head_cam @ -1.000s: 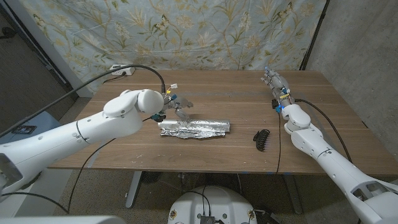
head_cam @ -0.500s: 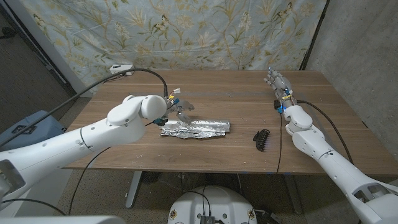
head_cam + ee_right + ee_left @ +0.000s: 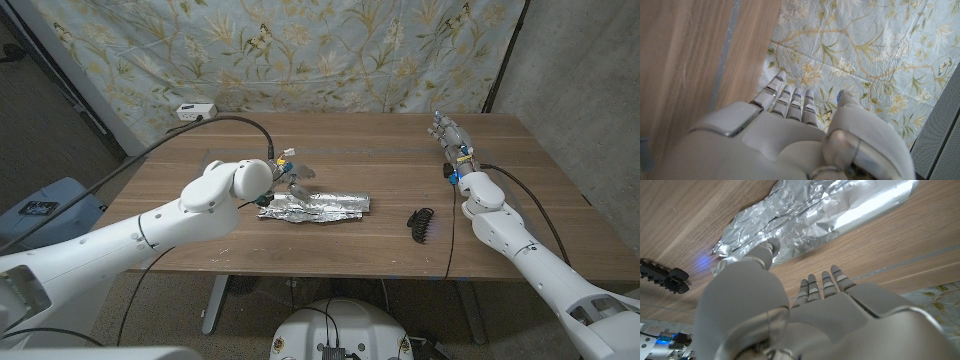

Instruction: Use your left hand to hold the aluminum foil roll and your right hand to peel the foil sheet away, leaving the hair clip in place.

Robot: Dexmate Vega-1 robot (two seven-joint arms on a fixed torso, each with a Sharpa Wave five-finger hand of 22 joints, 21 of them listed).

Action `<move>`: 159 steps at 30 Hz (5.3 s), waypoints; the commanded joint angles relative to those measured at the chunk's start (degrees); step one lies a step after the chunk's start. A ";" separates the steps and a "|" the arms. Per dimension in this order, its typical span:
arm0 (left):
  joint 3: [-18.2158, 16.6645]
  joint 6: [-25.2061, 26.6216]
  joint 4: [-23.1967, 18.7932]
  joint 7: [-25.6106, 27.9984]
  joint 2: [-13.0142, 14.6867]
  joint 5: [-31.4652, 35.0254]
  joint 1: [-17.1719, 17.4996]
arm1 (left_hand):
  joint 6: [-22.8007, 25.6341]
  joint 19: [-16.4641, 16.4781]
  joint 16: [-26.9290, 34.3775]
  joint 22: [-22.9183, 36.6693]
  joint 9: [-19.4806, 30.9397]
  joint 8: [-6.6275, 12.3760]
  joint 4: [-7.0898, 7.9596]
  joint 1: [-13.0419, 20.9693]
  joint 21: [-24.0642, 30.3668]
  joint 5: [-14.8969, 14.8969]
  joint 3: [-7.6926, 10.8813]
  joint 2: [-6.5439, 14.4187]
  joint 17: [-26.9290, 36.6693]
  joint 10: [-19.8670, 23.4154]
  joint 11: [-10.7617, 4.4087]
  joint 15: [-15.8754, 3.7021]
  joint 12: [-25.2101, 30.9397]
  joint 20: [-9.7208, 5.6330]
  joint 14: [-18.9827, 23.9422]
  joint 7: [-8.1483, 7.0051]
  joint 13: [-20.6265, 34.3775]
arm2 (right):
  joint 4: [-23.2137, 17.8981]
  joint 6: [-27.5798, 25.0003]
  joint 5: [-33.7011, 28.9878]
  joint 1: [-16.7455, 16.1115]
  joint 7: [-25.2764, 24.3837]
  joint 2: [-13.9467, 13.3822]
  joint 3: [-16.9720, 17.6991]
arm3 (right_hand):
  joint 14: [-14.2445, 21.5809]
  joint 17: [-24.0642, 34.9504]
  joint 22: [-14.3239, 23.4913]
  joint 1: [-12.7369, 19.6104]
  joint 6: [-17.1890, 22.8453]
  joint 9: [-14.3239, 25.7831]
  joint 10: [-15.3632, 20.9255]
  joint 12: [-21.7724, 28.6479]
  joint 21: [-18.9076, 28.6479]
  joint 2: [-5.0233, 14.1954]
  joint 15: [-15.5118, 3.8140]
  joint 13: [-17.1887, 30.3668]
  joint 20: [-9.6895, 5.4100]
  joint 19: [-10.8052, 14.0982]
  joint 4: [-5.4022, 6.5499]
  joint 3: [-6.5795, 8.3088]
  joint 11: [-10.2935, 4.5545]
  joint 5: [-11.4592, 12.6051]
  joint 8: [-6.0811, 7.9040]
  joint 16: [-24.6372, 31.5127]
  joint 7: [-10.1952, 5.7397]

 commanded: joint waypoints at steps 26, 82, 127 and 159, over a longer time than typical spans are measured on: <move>3.45 0.61 5.74 -0.02 -9.02 8.85 1.53 | 3.45 1.53 1.54 0.29 0.36 1.00 -0.17 3.78 1.41 1.63 -0.91 0.48 1.19 2.41 -0.40 -0.27 3.11 0.35 3.02 -0.58 2.22 | 4.03 1.10 2.96 -0.11 2.58 -0.07 1.15 | -0.23 0.15 0.16 -0.23 -0.24 0.21 -0.35 0.24 -0.06 0.06 -0.25 0.25 -2.59 0.06 -0.59 0.21 0.02 0.04 0.21 0.46 -0.15; 4.24 -1.70 11.86 2.03 -13.37 14.62 2.37 | 26.61 9.44 9.55 1.03 3.42 7.74 0.23 13.67 6.00 3.82 -5.89 -0.44 6.81 21.15 -5.47 -5.97 18.55 -0.36 18.41 -3.90 9.67 | 9.35 1.28 3.90 1.21 3.15 1.77 0.50 | -0.28 0.20 0.16 -0.82 -0.31 0.21 -0.47 0.34 -0.02 0.07 -0.24 0.25 -2.52 0.08 -1.06 0.45 -0.09 0.01 0.32 0.63 -0.22; 2.01 -1.91 10.62 1.32 -13.88 17.77 1.78 | 37.98 13.52 13.13 1.30 6.62 14.39 0.98 14.60 8.80 4.90 -6.98 -0.70 9.63 31.40 -8.45 -9.12 25.59 -1.17 26.96 -5.97 13.98 | 9.22 0.35 4.03 1.68 2.79 1.83 0.25 | -0.24 0.26 0.17 -1.31 -0.32 0.21 -0.45 0.42 0.03 0.15 -0.28 0.25 -2.53 0.20 -1.32 0.69 -0.12 0.00 0.37 0.76 -0.21; 1.86 1.79 10.27 -6.18 -14.68 14.96 -2.88 | 39.44 14.29 14.10 1.34 8.04 16.20 1.23 14.13 9.66 5.47 -7.61 -0.33 10.47 33.33 -7.80 -9.14 27.23 -1.11 29.20 -5.71 15.99 | 8.14 0.43 4.33 1.14 2.79 1.09 0.94 | -0.35 0.28 0.17 -1.57 -0.38 0.21 -0.53 0.42 0.02 0.19 -0.43 0.25 -2.65 0.21 -1.48 0.84 -0.14 -0.01 0.38 0.78 -0.31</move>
